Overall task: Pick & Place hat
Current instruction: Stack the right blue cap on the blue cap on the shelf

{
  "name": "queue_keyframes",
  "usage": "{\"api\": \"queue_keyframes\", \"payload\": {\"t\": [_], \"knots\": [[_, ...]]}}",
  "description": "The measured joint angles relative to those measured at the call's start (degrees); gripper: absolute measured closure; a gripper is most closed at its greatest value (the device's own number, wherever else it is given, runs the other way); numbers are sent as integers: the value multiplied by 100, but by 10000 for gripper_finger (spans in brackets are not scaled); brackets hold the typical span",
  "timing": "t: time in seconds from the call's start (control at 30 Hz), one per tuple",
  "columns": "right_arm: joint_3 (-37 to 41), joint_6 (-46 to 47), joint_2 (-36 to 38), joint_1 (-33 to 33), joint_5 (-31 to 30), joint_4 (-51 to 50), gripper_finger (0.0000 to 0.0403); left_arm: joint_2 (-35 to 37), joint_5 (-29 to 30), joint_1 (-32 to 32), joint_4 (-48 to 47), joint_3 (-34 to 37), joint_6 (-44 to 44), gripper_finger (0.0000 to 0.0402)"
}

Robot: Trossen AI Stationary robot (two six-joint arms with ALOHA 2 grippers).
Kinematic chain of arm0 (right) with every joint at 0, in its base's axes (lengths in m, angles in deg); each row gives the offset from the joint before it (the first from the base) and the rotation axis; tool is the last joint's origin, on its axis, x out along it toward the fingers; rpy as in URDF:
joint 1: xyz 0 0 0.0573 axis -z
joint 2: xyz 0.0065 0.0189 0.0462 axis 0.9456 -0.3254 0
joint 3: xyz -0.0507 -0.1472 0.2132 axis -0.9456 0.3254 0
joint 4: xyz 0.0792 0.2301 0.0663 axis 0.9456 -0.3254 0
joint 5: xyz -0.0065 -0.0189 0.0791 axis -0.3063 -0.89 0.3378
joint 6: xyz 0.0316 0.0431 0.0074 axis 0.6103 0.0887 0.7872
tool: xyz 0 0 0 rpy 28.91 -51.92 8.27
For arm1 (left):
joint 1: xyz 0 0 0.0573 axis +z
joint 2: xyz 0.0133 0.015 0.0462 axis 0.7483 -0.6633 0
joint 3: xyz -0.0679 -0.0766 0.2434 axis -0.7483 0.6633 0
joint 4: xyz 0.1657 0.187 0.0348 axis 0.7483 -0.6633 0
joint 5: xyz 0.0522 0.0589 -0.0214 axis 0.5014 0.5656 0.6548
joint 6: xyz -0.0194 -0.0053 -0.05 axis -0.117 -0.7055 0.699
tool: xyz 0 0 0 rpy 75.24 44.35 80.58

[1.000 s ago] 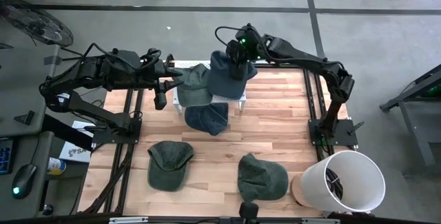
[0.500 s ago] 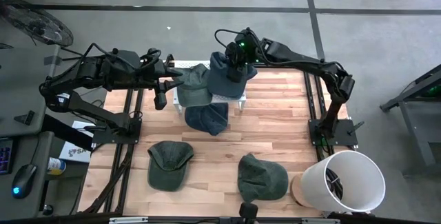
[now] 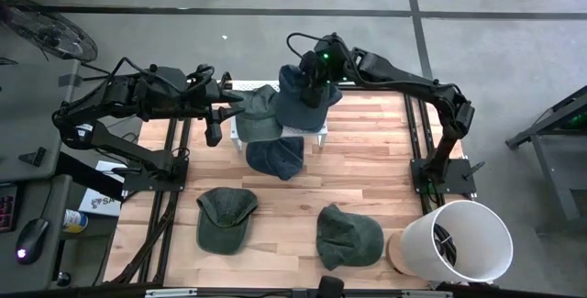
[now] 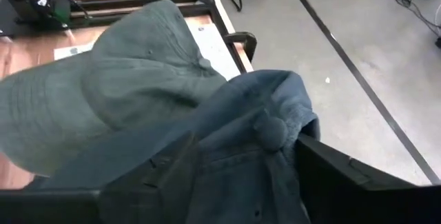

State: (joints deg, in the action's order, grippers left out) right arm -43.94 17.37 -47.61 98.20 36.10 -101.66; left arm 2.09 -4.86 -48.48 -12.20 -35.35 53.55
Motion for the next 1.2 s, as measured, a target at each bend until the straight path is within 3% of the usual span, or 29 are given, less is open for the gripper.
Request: {"api": "queue_keyframes", "payload": {"t": [0.17,0.63,0.9,1.2], "knots": [[-48,-116,0,-131,-558,-69,168,0,2,2,0,0,13,284],[-48,-345,0,-336,-2024,-634,166,0,4,0,0,0,123,284],[-48,-183,85,-364,-1861,-674,166,-1,10,2,-2,0,125,284],[-48,-40,478,-381,-2135,-750,166,-2,20,0,-13,0,125,284]]}}
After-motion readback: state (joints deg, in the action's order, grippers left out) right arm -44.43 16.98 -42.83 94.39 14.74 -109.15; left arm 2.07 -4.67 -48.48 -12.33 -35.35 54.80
